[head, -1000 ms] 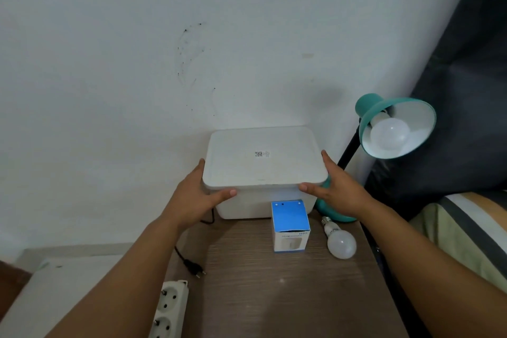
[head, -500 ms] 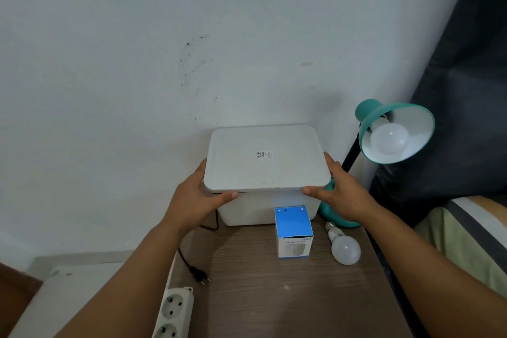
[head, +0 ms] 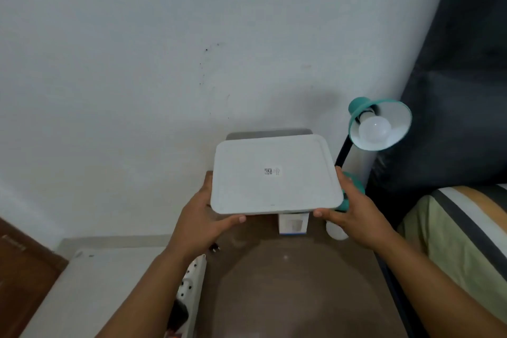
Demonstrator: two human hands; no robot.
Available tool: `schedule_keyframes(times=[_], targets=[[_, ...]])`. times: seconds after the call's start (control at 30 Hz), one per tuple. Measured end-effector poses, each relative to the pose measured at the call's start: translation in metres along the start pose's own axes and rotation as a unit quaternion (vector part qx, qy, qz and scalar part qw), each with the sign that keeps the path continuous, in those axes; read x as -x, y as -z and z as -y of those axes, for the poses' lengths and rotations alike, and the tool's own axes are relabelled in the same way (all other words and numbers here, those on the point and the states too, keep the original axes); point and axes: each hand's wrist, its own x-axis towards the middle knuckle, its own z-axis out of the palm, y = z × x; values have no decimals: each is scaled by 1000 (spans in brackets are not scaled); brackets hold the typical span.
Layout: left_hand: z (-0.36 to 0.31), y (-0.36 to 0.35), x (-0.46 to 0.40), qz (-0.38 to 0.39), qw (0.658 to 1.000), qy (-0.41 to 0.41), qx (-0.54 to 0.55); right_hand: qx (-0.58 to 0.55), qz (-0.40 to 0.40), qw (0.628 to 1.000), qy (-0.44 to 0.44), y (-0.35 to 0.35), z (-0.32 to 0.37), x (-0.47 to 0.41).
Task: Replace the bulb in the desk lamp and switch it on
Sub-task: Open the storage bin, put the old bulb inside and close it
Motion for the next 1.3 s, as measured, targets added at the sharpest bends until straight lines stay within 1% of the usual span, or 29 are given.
schedule_keyframes(times=[0.13,0.27,0.37,0.43,0.57,0.7,0.83,1.03,1.17,1.3], targets=[[-1,-10,49,-2,1000,11,-17,-22,13,1000,-2,-1,3,50],[1,-24,96,-1,999,35,-8,-23,30,999,-13,-2,-4,98],[6,-35,126,4,998,66,1,-27,41,998,-38,-5,-12,129],[8,-40,142,14,997,77,4,-16,47,997,-54,-8,-17,148],[12,-50,170,25,996,84,-20,42,46,996,-66,-16,-30,175],[22,-62,198,42,992,116,-34,81,57,991,-87,-21,-58,194],[29,-70,217,67,980,179,-57,123,80,981,-126,-26,-76,203],[25,-75,221,81,970,205,-104,177,96,970,-138,-36,-83,204],[22,-76,222,83,968,204,-124,218,104,956,-166,-39,-88,208],[30,-79,223,87,964,197,-157,259,105,946,-168,-42,-89,209]])
